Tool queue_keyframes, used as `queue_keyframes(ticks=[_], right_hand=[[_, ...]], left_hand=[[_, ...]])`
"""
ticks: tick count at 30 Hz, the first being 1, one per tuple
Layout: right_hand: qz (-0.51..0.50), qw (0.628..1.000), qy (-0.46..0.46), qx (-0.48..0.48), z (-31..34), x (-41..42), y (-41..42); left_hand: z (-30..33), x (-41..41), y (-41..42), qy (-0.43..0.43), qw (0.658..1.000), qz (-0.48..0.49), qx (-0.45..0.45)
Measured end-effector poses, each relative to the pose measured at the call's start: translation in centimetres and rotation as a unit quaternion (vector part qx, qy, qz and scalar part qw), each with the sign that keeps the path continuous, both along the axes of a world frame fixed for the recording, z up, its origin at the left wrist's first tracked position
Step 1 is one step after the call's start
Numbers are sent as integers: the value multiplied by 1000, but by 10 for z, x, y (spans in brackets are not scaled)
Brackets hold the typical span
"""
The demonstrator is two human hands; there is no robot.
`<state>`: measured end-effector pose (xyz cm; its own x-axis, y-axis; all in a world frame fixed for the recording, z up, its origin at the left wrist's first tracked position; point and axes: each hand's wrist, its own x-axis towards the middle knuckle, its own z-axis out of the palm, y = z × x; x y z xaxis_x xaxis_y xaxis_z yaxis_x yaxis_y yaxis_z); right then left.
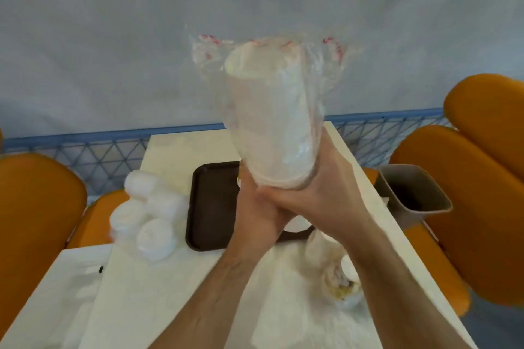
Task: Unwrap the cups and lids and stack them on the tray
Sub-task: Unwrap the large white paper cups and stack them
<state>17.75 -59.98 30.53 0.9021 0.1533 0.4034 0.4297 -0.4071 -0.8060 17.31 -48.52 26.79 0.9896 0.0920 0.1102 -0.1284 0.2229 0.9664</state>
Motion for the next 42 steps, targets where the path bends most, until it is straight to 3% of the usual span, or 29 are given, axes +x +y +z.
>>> queue_keyframes(ticks=[2,5,6,8,11,14,18,20,22,23,25,27,29,31,34,42], right_hand=[[52,997,50,-21,-11,1,18],[6,988,153,0,-44,0,26],[-7,980,197,35,-54,-4,26],[34,945,295,141,-74,-16,32],[164,855,399,288,-97,-33,52],[229,817,395,353,-100,-43,76],[170,857,335,353,-83,-42,96],[156,883,301,324,-67,-36,93],[144,917,268,258,-45,-30,89],[142,933,254,213,-32,-28,88],[144,956,230,111,-4,-25,87],[145,968,204,9,25,-24,92],[166,968,179,-64,50,-27,101],[187,961,158,-127,69,-33,114],[203,948,109,-220,84,-42,138],[238,929,51,-279,69,-50,169]], left_hand=[[-8,-17,32,18,999,15,-46],[-26,-41,73,37,995,86,-20],[-32,-47,85,34,994,79,-62],[-37,-58,105,38,984,66,-163],[-43,-71,127,66,956,53,-282],[-50,-81,136,79,941,24,-330],[-44,-96,151,170,932,-10,-319],[-26,-108,162,268,938,-51,-213],[-11,-119,177,307,946,-100,-39],[-6,-124,185,287,952,-90,53],[8,-129,200,161,968,8,191],[21,-126,211,38,943,89,320],[24,-119,216,-4,909,82,409],[26,-111,210,11,913,35,407],[25,-107,195,-13,952,1,305],[29,-104,178,22,971,95,217]])
